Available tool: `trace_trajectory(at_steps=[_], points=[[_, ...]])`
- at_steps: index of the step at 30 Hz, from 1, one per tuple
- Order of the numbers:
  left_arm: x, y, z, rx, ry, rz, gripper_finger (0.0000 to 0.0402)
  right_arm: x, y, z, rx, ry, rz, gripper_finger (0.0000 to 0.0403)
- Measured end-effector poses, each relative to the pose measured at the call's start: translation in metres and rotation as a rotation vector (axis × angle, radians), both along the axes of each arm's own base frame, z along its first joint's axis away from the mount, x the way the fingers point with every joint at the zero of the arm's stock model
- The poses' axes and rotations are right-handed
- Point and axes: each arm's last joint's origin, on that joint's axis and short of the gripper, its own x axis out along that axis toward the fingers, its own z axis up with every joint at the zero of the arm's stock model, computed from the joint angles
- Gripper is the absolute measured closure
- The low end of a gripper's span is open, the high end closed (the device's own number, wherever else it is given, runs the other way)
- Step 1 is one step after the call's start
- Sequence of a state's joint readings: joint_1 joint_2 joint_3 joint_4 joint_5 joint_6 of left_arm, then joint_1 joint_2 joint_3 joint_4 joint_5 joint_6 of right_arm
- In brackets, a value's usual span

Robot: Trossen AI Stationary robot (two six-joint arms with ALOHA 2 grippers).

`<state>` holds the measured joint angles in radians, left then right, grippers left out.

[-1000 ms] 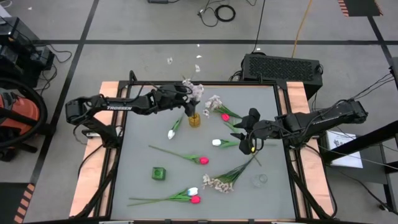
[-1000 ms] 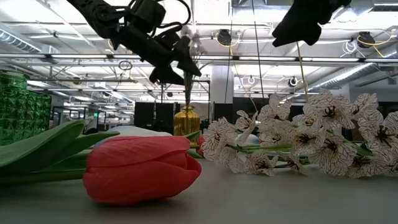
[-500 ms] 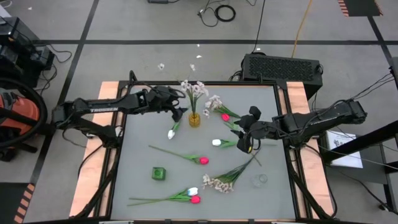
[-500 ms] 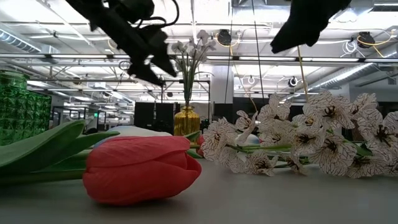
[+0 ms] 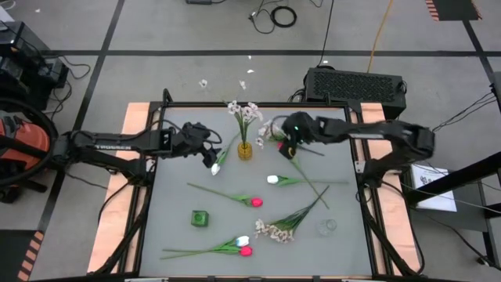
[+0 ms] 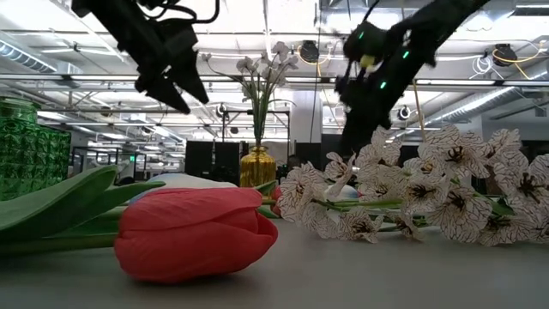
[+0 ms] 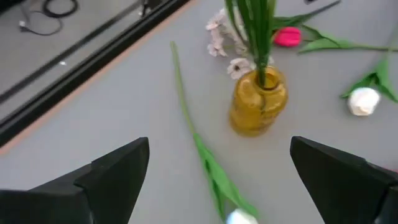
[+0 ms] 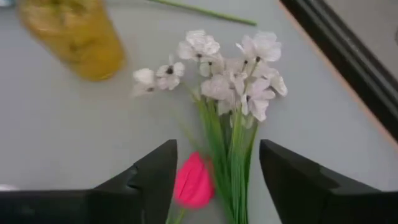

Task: Sort flowers into vase by color
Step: Put the top white flowers into the yellow vase

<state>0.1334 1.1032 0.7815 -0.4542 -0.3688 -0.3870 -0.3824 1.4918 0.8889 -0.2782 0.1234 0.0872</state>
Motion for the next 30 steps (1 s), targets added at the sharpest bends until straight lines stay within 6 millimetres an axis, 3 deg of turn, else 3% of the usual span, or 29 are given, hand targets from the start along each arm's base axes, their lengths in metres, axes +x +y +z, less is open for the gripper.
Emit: trace_trajectory(at_steps=[5,11,25,30], points=[[-0.004,0.000,-0.008,0.000,0.020,0.005,0.0006,0.021,-0.033,-0.021,0.000,0.097,0.015,0.0140],[-0.006,-0.002,-0.016,-0.038,0.032,0.003,0.0006,0.039,-0.054,-0.030,0.024,0.234,0.033,0.0131],[-0.003,-0.022,-0.017,-0.054,0.016,-0.050,0.0006,0.049,-0.059,-0.064,0.049,0.346,0.127,0.0138],[-0.004,-0.024,-0.017,-0.046,0.020,-0.052,0.0006,0.049,-0.061,-0.065,0.045,0.342,0.125,0.0192]])
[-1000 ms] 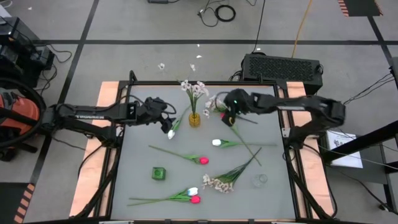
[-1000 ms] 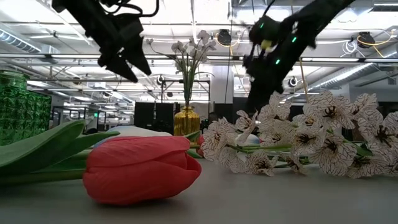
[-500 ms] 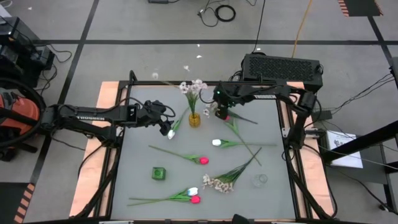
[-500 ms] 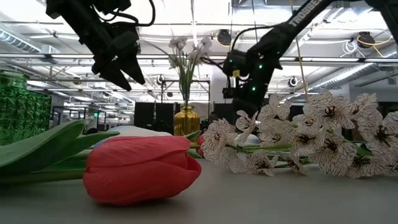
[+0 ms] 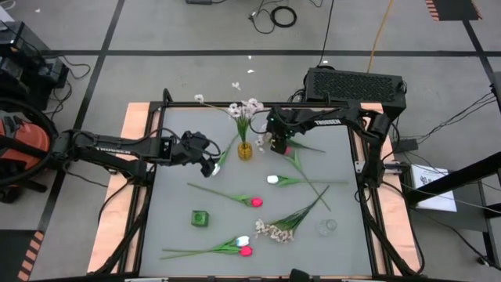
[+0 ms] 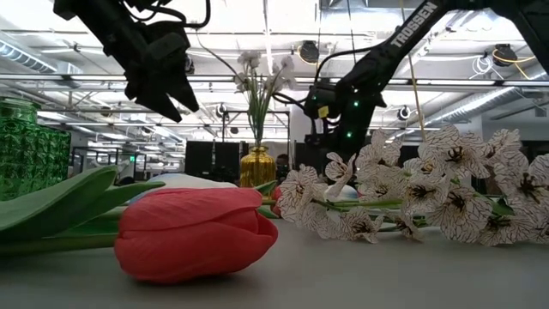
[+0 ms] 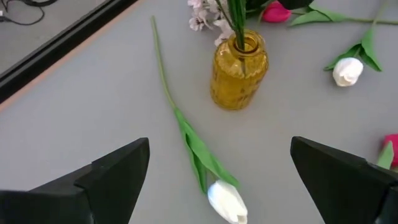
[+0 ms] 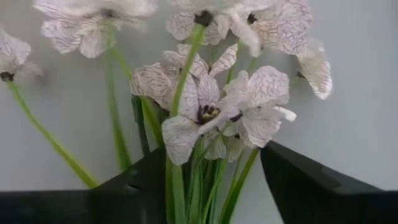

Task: Sort flowers into vase by color
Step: Put the top white flowers into the yellow vase

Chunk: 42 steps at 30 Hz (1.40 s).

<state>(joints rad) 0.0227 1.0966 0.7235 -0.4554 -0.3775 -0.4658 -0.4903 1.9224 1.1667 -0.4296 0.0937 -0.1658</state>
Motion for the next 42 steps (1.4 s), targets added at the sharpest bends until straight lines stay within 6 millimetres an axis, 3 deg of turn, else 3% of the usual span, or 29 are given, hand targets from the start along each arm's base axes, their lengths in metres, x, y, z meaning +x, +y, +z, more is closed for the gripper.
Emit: trace_trajectory(at_steps=[8,10,15,20,25,30,35,42], points=[[-0.001,0.000,-0.001,-0.001,0.011,-0.001,0.0006,-0.002,-0.001,0.001,-0.004,0.006,-0.018,0.0365],[-0.001,0.000,-0.001,-0.002,0.012,-0.001,0.0006,-0.005,0.001,0.007,-0.004,0.008,-0.016,0.0391],[-0.009,-0.001,0.002,-0.007,0.031,0.000,0.0006,-0.016,0.007,0.052,-0.043,-0.075,-0.018,0.0380],[-0.021,-0.008,0.014,-0.032,-0.037,-0.007,0.0006,-0.040,0.025,0.118,-0.089,-0.244,-0.004,0.0393],[-0.031,-0.021,0.027,-0.028,-0.122,-0.063,0.0006,-0.076,0.052,0.181,-0.092,-0.478,0.003,0.0397],[-0.031,-0.035,0.038,-0.009,-0.227,-0.133,0.0006,-0.110,0.086,0.229,-0.097,-0.723,0.035,0.0395],[-0.021,-0.049,0.055,0.056,-0.406,-0.261,0.0006,-0.127,0.126,0.257,-0.031,-1.022,0.188,0.0395],[0.005,-0.066,0.069,0.153,-0.623,-0.365,0.0006,-0.120,0.172,0.257,0.062,-1.307,0.391,0.0395]])
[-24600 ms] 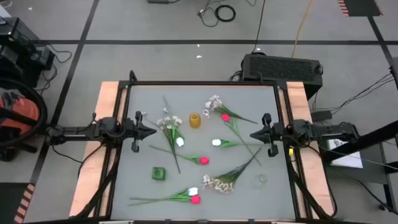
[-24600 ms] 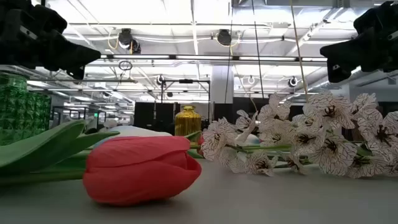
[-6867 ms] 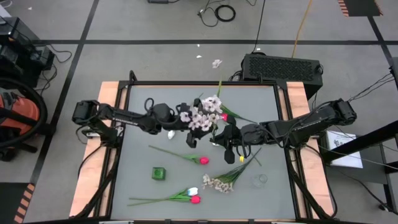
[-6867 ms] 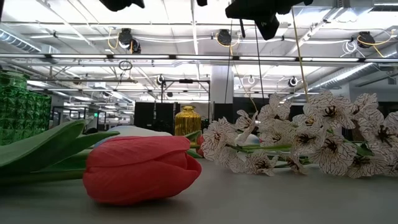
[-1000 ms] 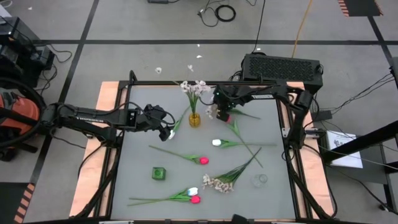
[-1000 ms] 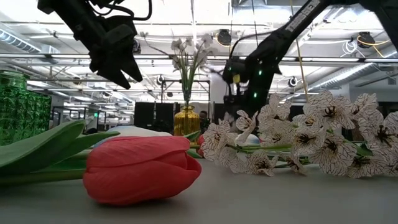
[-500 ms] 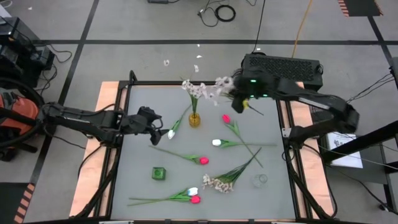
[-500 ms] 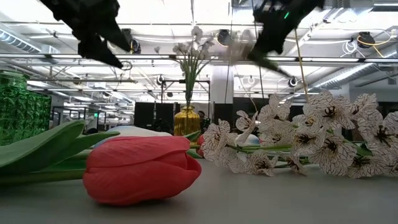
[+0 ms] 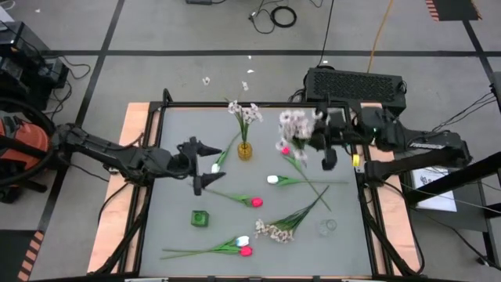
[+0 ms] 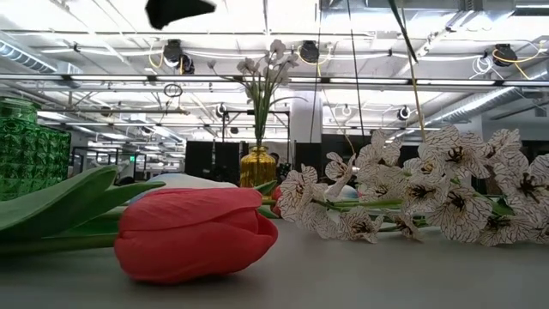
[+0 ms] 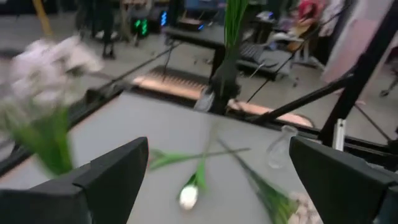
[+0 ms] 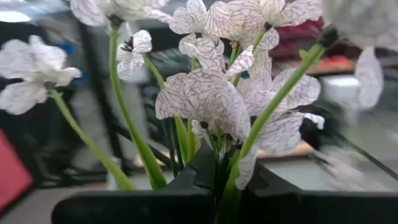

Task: Sort flowers into vase by color
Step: Put the top white flowers into the yellow vase

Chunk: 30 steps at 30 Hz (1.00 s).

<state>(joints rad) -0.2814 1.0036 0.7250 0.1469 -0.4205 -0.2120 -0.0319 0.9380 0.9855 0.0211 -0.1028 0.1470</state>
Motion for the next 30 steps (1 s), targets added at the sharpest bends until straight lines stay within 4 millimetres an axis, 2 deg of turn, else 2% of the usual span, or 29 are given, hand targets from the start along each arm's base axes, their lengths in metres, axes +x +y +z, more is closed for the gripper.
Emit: trace_trajectory(at_steps=[5,9,12,15,20,30], points=[[0.032,-0.012,-0.007,0.082,-0.075,-0.072,0.0006,0.018,0.030,-0.019,-0.006,-0.086,0.091,0.0395],[0.055,-0.019,-0.007,0.099,-0.109,-0.099,0.0006,0.032,0.053,-0.038,-0.036,-0.070,0.071,0.0395],[0.078,-0.025,-0.014,0.136,-0.076,-0.102,0.0006,0.044,0.065,-0.047,-0.049,-0.074,0.021,0.0395],[0.100,-0.031,-0.018,0.193,-0.051,-0.088,0.0006,0.051,0.069,-0.049,-0.039,-0.105,0.006,0.0394],[0.123,-0.037,-0.010,0.193,-0.070,-0.071,0.0006,0.059,0.072,-0.054,-0.022,-0.109,0.010,0.0394],[0.149,-0.045,-0.018,0.184,-0.073,-0.081,0.0006,0.064,0.073,-0.056,-0.032,-0.129,0.008,0.0394]])
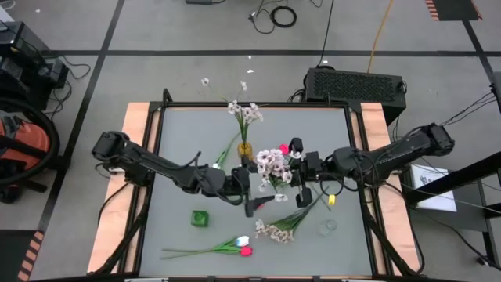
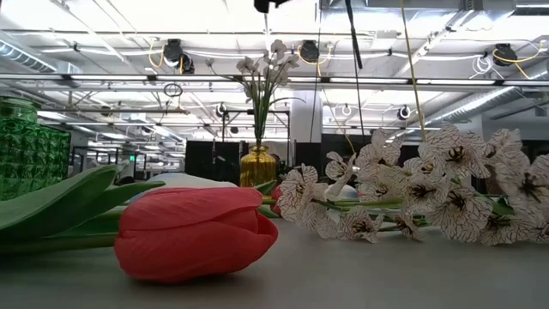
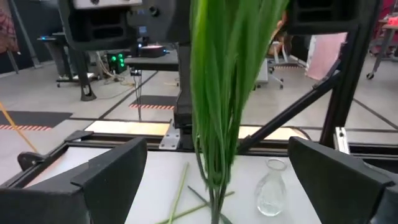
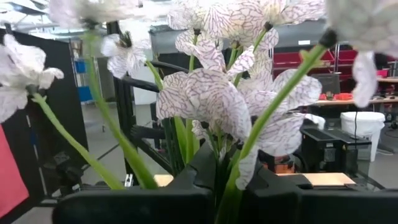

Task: Sort flowers into vase by color
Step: Put the top white flowers into the yellow vase

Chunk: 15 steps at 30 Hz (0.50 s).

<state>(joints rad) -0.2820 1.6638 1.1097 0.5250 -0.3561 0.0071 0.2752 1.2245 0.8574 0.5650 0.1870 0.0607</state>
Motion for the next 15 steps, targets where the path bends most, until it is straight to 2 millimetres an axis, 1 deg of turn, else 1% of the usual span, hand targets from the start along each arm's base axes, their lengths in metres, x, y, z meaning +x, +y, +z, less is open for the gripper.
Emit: trace_trajectory(at_steps=[3,7,9,12,15], points=[[0.0062,-0.0005,0.0006,-0.007,-0.035,0.009,0.0006,0.0020,-0.0010,-0.0016,-0.003,0.004,-0.006,0.0394],[0.0067,-0.0005,0.0051,0.021,-0.073,0.047,0.0008,0.0047,-0.0020,-0.0051,-0.020,0.022,-0.041,0.0394],[0.0067,0.0001,0.0052,0.035,-0.073,0.061,0.0018,0.0050,-0.0022,-0.0050,-0.023,0.018,-0.048,0.0394],[0.0058,0.0009,0.0078,0.032,-0.087,0.069,0.0051,0.0054,-0.0028,-0.0063,-0.027,0.031,-0.065,0.0394],[0.0056,0.0010,0.0082,0.032,-0.087,0.071,0.0100,0.0056,-0.0029,-0.0068,-0.028,0.035,-0.069,0.0394]])
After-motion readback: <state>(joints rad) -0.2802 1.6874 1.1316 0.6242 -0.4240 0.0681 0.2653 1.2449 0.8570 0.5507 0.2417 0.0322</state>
